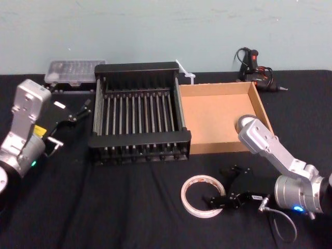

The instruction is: Pick up the white tape and place it into the black box , Pick up the silver tape and place it into the brown box.

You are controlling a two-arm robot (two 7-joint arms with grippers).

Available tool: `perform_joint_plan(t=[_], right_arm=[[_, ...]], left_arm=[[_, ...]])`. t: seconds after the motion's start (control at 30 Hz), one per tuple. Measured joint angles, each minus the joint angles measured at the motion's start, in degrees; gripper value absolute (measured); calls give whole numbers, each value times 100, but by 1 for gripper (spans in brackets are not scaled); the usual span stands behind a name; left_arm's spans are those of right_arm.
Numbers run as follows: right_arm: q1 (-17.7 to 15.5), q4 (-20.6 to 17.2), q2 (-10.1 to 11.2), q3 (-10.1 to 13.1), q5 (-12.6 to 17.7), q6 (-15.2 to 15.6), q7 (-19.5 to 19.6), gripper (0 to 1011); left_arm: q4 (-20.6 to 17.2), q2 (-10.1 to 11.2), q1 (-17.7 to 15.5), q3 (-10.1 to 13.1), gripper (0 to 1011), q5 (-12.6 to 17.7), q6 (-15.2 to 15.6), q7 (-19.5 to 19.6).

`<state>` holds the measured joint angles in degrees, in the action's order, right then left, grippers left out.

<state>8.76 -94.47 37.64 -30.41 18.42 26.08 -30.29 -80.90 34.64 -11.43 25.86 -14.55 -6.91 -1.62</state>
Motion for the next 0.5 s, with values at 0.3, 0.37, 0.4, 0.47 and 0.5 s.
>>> perform_joint_plan(t=[0.3, 0.37, 0.4, 0.47, 0.5], right_arm=[[0, -2, 0, 2, 5, -3, 1, 998], [0, -2, 1, 2, 5, -3, 1, 978], [0, -2, 1, 2, 5, -3, 1, 942], [0, -4, 0, 2, 6, -5, 2, 903], [-1, -4, 1, 2, 6, -5, 2, 885]], left_arm=[[0, 0, 0, 0, 1001, 0, 0, 0], [0, 0, 0, 0, 1001, 0, 0, 0], [0, 0, 0, 0, 1001, 0, 0, 0], [0, 0, 0, 0, 1001, 0, 0, 0], [0, 0, 0, 0, 1001, 0, 0, 0]])
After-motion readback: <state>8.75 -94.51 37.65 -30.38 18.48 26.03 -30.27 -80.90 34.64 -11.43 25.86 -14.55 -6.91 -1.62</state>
